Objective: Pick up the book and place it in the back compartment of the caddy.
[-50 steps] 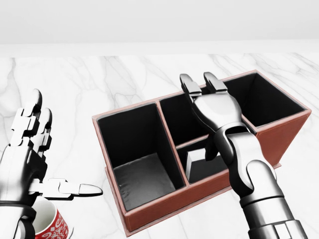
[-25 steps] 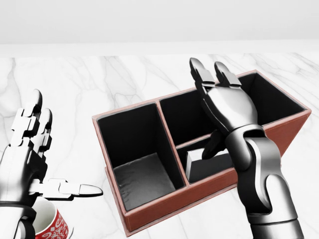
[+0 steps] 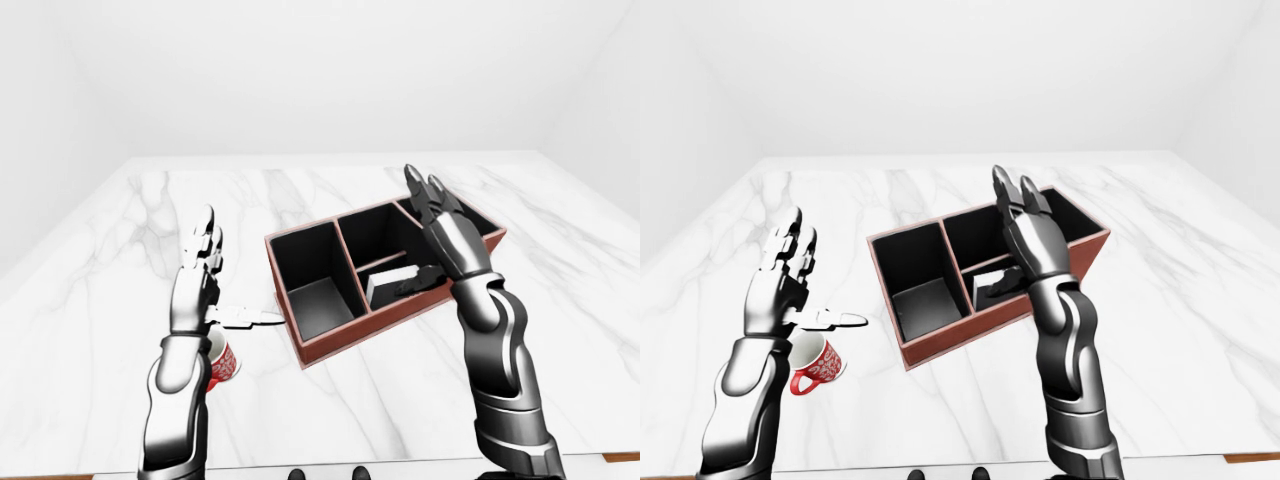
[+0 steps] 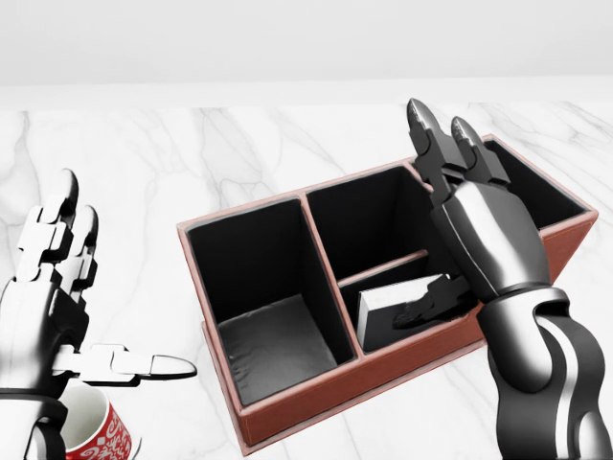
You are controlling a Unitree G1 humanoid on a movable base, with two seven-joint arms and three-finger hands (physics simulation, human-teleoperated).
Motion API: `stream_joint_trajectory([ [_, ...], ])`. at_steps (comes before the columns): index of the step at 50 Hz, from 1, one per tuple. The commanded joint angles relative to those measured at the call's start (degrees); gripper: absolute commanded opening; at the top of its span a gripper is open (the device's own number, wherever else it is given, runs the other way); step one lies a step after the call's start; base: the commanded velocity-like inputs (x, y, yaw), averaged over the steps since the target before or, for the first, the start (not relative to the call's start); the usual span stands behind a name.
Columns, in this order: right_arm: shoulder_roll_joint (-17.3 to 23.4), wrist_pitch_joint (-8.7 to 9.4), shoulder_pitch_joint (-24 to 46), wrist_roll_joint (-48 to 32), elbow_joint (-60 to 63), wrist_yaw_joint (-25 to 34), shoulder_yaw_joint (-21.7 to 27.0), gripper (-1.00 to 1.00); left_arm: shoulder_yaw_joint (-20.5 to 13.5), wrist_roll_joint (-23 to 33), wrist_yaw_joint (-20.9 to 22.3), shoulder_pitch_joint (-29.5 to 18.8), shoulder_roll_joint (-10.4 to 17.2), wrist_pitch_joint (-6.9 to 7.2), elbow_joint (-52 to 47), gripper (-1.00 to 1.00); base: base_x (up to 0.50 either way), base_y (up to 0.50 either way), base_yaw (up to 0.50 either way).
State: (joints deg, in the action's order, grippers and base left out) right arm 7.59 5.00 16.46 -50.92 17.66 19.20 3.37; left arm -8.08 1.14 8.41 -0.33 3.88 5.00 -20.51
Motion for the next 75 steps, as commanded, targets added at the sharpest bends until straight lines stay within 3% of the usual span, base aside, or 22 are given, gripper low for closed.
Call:
stream_joint_trajectory([
  [1, -1.3, 0.00, -5.8, 6.2, 8.5, -0.3, 1.0, 1.00, -0.2, -0.2, 0.1, 0.0, 0.0, 0.00, -1.0, 1.00, 0.00, 0.00, 0.00],
  [7, -2.9, 0.00, -11.1, 11.5, 14.0, -0.6, 0.9, 1.00, -0.2, -0.2, 0.1, 0.2, 0.0, 0.00, -1.6, 1.00, 0.00, 0.00, 0.00],
  [26, -3.7, 0.00, -16.3, 26.3, 20.8, -2.3, 4.9, 1.00, -0.5, -0.6, 0.4, 0.7, -0.1, 0.00, -3.8, 1.00, 0.00, 0.00, 0.00],
  [75, -3.1, 0.00, -17.0, 55.4, 38.0, -0.1, 13.2, 1.00, -0.9, -0.8, 0.8, 1.1, -0.2, 0.00, -7.1, 1.00, 0.00, 0.00, 0.00],
])
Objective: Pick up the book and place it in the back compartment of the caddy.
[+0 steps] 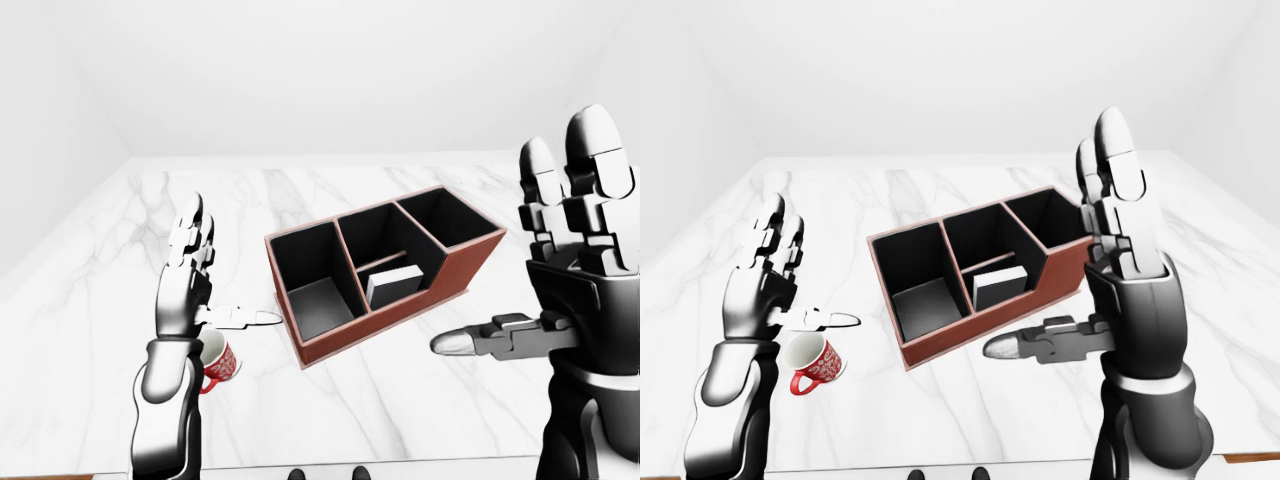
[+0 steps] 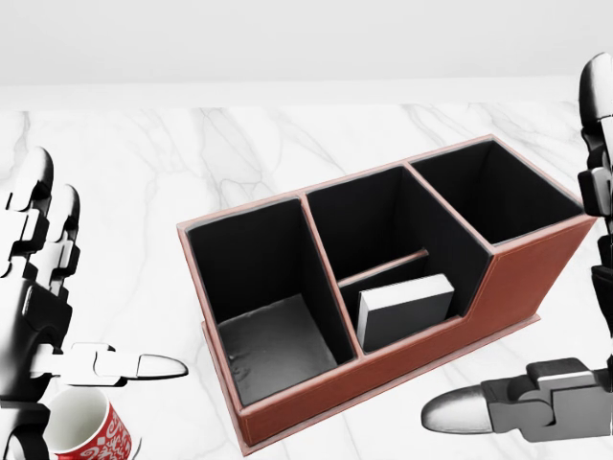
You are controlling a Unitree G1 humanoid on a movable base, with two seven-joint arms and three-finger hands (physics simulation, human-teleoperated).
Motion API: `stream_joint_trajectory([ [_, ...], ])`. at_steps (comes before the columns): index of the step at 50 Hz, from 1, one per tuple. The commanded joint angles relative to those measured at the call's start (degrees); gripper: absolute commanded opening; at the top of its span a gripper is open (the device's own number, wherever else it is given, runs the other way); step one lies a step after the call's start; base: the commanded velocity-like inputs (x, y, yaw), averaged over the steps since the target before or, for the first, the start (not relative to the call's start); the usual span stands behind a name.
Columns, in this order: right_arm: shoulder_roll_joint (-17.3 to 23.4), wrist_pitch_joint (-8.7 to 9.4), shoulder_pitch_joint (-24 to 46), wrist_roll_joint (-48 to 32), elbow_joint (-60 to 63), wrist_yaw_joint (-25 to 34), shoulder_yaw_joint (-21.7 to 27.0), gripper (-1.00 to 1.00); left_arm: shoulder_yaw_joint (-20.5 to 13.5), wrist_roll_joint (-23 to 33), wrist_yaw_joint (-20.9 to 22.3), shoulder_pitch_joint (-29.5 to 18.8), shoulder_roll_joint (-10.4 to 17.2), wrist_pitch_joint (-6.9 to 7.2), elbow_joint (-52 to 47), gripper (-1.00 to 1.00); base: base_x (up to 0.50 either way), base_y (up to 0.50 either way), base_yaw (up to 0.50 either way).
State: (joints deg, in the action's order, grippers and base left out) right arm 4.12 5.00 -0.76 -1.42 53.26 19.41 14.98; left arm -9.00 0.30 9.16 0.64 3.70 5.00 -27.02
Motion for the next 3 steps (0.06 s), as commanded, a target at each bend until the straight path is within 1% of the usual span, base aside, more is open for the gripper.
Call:
stream_joint_trajectory([
  [1, 0.3, 0.00, 0.4, 6.7, 2.7, -0.4, 1.8, 1.00, 0.1, 0.0, 0.1, 0.2, -0.1, 0.00, -1.0, 1.00, 0.00, 0.00, 0.00],
  [3, 0.4, 0.00, 0.5, 7.2, 3.1, -0.7, 1.9, 1.00, 0.1, 0.0, 0.2, 0.3, -0.1, 0.00, -1.5, 1.00, 0.00, 0.00, 0.00],
])
